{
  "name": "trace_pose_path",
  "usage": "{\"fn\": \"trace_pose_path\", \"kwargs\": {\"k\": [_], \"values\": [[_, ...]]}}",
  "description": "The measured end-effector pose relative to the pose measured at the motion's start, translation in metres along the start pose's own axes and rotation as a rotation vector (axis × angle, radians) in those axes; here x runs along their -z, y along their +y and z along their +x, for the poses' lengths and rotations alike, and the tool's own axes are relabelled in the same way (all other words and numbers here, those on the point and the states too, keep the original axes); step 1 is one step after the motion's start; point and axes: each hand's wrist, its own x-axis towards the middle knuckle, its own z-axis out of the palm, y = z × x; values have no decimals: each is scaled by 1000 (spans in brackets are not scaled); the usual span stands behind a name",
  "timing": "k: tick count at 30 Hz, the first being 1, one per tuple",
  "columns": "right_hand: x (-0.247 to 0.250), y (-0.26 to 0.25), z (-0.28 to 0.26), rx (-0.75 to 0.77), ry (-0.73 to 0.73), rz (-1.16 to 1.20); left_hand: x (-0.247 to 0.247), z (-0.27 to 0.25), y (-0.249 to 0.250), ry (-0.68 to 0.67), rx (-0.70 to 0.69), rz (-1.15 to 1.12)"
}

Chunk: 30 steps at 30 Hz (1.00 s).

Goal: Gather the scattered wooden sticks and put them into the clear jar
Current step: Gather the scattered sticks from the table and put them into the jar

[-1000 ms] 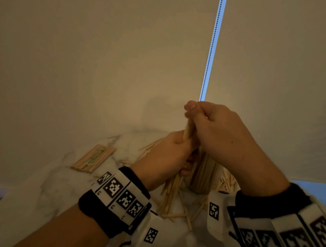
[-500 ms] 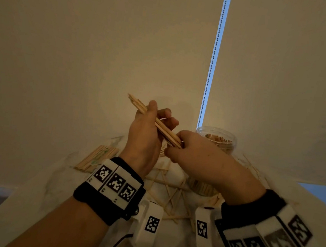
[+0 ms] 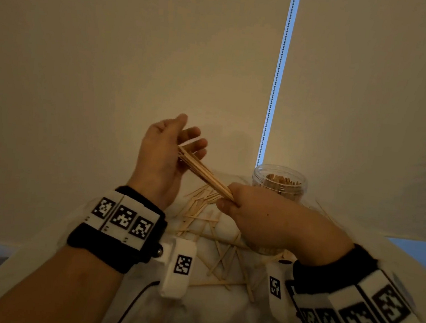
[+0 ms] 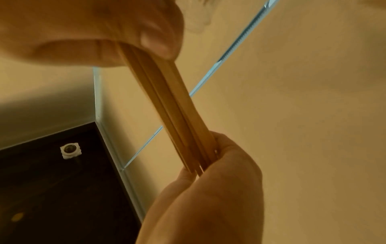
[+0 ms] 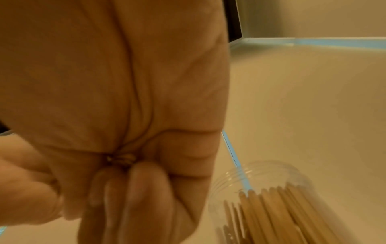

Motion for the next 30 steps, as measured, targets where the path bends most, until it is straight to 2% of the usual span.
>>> {"fn": "trace_pose_path", "kwargs": {"k": [4, 8, 10, 13, 15, 18, 20, 22, 24, 27, 28, 30], "values": [[-1, 0, 4, -22, 66, -20, -3, -9, 1, -101, 89, 272], [-1, 9, 9, -151, 294, -195, -13, -22, -9, -250, 149, 481], [0, 14, 11, -202, 360, -215, -13, -24, -12, -300, 158, 621], [0, 13, 12, -194, 322, -174, -6, -21, -14, -350, 50, 947], [0, 10, 12, -154, 296, -156, -1, -17, -15, -344, -17, 1054], [2, 5, 9, -71, 357, -68, 6, -9, -11, -221, -43, 956], [6, 5, 6, -7, 466, -55, 11, -2, -8, -127, -64, 840], [5, 4, 5, 49, 567, -74, 15, 1, -7, -95, -74, 710], [-1, 0, 7, 48, 684, -83, 13, -2, -9, -147, -34, 611], [-7, -1, 10, -85, 892, -199, 4, -9, -9, -244, 124, 521], [-4, 3, 11, -119, 901, -185, 1, -10, -8, -271, 161, 532], [5, 12, 10, -120, 887, -85, -1, -12, -7, -317, 150, 626]]}}
